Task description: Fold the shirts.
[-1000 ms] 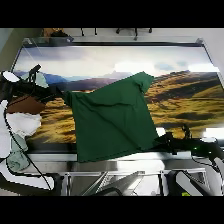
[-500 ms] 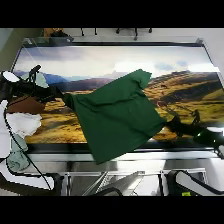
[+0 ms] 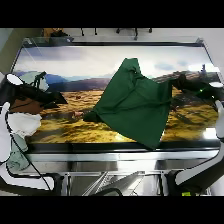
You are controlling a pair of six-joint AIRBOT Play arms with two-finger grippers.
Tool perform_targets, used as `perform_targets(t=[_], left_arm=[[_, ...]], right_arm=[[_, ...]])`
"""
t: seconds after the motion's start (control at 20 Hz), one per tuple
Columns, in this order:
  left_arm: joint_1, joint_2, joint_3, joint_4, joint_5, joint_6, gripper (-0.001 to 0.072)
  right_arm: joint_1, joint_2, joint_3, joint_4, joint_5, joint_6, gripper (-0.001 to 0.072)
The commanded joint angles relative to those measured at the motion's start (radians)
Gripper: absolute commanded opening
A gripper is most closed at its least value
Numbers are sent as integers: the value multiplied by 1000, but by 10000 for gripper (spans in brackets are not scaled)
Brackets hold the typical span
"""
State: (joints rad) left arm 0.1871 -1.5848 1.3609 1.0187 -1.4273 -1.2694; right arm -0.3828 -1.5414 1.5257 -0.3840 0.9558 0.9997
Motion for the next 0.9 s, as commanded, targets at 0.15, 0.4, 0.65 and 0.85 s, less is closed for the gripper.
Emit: perform_targets(t=[0.15, 0.4, 0.65, 0.85], left_arm=[[-120, 69, -273, -1, 200, -7, 707], [-220, 69, -365, -85, 394, 8, 706], [-253, 66, -365, -263, 459, 22, 706], [-209, 66, -367, -262, 385, -33, 706]], right_arm=[[20, -110, 207, -57, 105, 126, 253], [-144, 36, 156, -412, 365, 274, 167], [-243, 349, -250, -698, 406, 339, 172], [-283, 565, -595, -697, 376, 375, 522]])
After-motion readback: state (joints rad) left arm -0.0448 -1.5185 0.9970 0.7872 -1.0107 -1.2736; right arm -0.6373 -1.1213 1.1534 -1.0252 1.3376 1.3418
